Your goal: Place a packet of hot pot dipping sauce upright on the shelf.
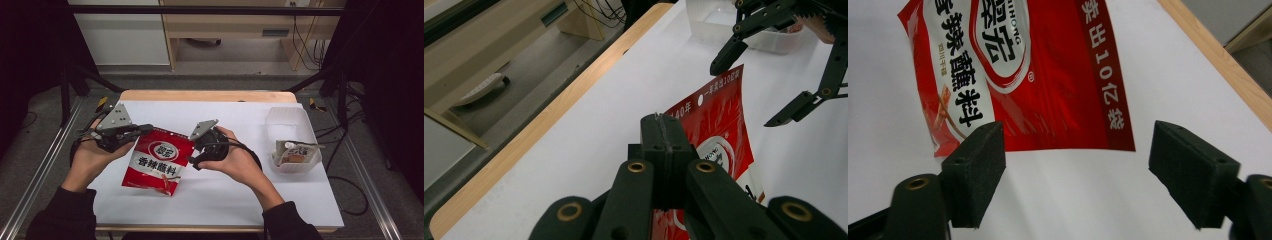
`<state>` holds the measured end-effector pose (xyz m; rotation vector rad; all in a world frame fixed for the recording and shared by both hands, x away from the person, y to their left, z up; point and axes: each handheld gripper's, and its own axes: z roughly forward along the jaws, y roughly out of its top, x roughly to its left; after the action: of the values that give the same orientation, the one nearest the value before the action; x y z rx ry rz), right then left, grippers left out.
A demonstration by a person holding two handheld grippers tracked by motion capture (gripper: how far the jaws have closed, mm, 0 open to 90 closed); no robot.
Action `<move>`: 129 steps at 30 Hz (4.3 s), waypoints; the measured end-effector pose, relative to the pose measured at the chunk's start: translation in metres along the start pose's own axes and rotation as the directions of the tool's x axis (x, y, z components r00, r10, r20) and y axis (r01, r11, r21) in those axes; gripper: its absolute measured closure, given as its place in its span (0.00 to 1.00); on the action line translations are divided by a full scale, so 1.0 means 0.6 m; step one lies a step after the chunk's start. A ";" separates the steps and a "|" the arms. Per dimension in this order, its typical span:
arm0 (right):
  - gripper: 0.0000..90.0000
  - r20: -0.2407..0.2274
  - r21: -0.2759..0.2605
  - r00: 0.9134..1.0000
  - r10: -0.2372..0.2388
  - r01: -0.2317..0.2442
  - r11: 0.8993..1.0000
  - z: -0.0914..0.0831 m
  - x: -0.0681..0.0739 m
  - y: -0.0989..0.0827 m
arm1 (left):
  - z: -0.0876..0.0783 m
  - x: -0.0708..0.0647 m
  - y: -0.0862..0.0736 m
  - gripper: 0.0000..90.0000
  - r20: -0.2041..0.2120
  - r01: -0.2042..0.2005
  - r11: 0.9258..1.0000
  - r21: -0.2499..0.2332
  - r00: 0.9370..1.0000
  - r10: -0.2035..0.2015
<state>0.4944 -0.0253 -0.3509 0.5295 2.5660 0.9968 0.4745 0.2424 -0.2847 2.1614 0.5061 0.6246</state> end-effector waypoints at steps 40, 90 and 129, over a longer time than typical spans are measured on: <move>0.93 -0.197 0.074 0.979 -0.047 0.063 0.995 0.037 -0.003 0.038 | -0.002 -0.005 0.000 1.00 0.028 0.000 1.000 -0.001 1.000 0.000; 1.00 -0.204 0.059 0.979 0.007 0.005 0.998 -0.012 -0.030 0.050 | -0.003 0.030 -0.117 0.08 -0.015 0.169 0.984 -0.057 0.985 -0.170; 1.00 0.008 0.073 0.999 0.037 -0.038 0.997 -0.203 -0.169 0.026 | 0.063 -0.056 -0.239 0.06 -0.135 0.276 0.961 -0.024 0.952 -0.276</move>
<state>0.5334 -0.1298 -0.2378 0.6015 2.6035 0.9143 0.4492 0.2861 -0.4281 2.0024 0.8634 0.6180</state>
